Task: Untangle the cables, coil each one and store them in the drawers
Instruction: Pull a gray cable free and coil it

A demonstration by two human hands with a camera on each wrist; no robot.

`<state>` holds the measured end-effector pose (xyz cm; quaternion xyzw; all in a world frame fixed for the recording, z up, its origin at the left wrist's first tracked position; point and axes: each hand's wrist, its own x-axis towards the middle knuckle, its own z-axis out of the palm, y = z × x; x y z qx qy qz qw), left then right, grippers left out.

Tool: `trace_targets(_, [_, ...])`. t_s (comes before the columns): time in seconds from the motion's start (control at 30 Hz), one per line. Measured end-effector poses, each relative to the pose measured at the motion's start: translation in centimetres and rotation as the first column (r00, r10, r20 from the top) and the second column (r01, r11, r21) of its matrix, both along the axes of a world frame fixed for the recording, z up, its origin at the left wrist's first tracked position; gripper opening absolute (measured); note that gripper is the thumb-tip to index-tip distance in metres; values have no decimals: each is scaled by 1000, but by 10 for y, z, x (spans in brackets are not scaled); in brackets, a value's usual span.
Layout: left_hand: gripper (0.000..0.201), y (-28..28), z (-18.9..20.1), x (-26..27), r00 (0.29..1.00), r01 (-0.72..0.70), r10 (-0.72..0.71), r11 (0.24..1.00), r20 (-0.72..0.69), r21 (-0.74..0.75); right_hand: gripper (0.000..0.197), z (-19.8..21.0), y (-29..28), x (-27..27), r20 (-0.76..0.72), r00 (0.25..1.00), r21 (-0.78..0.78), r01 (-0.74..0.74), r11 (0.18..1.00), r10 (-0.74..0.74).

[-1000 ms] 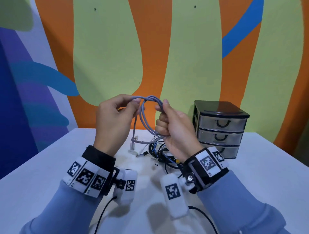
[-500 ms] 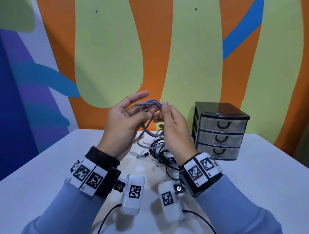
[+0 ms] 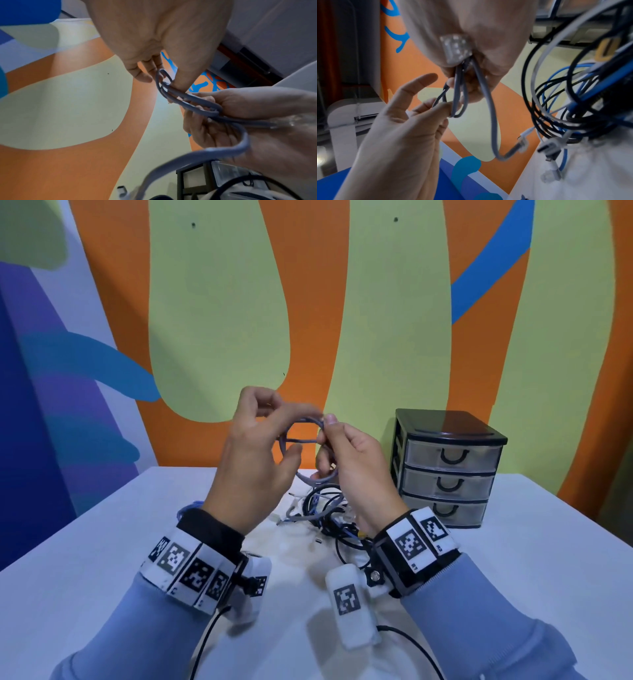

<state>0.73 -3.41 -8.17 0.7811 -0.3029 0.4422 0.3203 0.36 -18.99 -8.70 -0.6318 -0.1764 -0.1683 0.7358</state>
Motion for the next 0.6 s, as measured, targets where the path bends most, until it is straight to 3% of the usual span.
trace_targets(0.2, [7,9,-7,10,979,-197,181,959,94,205,36,-1,-2,1,-68,988,-73,-143,987,138])
trace_targets(0.3, [24,12,-9,17,987,-137,116,971,112,194,35,0,-9,2,-176,962,-34,-216,976,207])
trace_targets(0.43, [10,6,-8,16,989,148,-150,986,-9,-76,38,3,-19,5,-281,940,17,-195,981,192])
trace_targets(0.5, [11,2,-4,9,949,247,-294,917,-111,-313,40,2,-21,7,-330,926,60,-172,983,182])
trace_targets(0.6, [17,-4,2,3,887,206,-412,759,-210,-618,42,0,-18,8,-370,903,157,-172,972,220])
